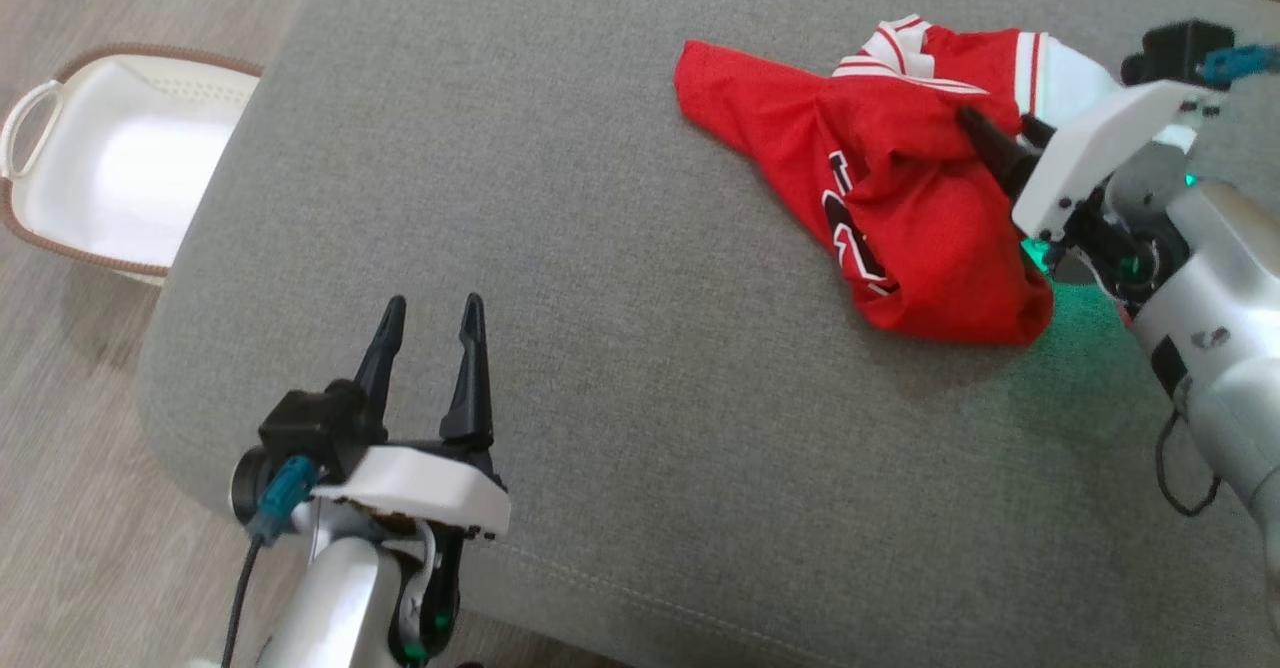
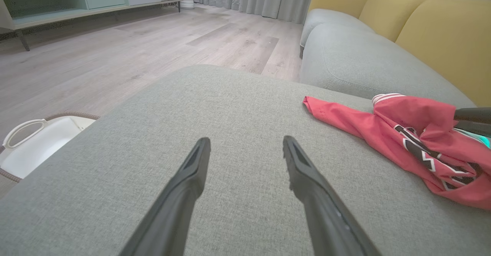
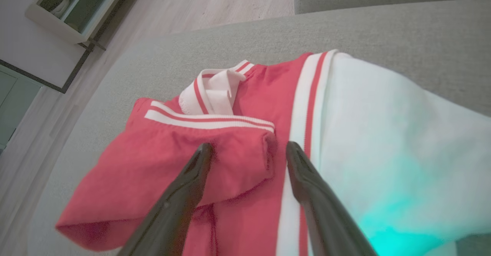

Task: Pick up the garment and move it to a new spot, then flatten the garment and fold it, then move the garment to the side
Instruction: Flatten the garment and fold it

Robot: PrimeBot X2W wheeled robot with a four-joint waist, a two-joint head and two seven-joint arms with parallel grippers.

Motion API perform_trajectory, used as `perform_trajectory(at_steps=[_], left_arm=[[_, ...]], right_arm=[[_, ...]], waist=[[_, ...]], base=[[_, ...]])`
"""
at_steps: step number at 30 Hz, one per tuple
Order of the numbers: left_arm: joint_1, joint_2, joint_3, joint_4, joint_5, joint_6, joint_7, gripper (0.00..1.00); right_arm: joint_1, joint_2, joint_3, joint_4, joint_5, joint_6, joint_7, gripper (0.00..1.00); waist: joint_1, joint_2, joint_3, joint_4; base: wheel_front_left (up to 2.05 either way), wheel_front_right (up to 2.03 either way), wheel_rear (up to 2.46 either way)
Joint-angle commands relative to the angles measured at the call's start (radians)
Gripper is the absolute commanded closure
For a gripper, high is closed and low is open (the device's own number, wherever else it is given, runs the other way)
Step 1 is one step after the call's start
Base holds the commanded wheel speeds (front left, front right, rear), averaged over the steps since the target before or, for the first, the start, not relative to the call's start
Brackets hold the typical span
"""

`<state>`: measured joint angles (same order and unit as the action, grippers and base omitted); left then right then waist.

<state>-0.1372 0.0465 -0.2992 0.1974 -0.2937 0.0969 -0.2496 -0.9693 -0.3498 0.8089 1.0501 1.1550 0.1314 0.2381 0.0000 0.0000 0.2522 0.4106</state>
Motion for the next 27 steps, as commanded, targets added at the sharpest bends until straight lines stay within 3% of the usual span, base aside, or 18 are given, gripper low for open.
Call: perform_trajectory(at_steps=[1, 2, 3, 14, 22, 27], left_arm=[[-0.049, 0.004, 0.029, -0.035, -0.009, 0.009, -0.012, 0.00], [-0.050, 0.004, 0.029, -0.035, -0.009, 0.010, -0.012, 0.00], [-0.052, 0.004, 0.029, -0.035, -0.008, 0.012, -0.012, 0.00], [-0.047, 0.004, 0.048, -0.020, 0.008, 0.008, -0.012, 0.00], [-0.028, 0.004, 0.078, -0.009, 0.027, -0.006, -0.012, 0.00], [-0.025, 0.004, 0.082, -0.004, 0.030, -0.014, -0.012, 0.00]], right_arm=[[-0.045, 0.008, 0.014, -0.023, 0.012, -0.001, -0.001, 0.54], [-0.047, 0.007, 0.017, -0.031, 0.016, -0.001, -0.006, 0.90], [-0.047, 0.007, 0.019, -0.038, 0.022, -0.001, -0.012, 1.00], [-0.014, 0.017, 0.097, -0.188, 0.022, -0.001, -0.170, 1.00], [0.050, 0.068, 0.275, -0.417, 0.005, -0.001, -0.233, 1.00], [0.115, 0.133, 0.391, -0.471, 0.042, -0.001, -0.222, 1.00]], waist=[[0.0000, 0.0000, 0.013, 0.002], [0.0000, 0.0000, 0.016, 0.002], [0.0000, 0.0000, 0.018, 0.001], [0.0000, 0.0000, -0.032, -0.062], [0.0000, 0.0000, -0.083, -0.102], [0.0000, 0.0000, -0.099, -0.102]], base=[[0.00, 0.00, 0.00], [0.00, 0.00, 0.00], [0.00, 0.00, 0.00], [0.00, 0.00, 0.00], [0.00, 0.00, 0.00], [0.00, 0.00, 0.00]])
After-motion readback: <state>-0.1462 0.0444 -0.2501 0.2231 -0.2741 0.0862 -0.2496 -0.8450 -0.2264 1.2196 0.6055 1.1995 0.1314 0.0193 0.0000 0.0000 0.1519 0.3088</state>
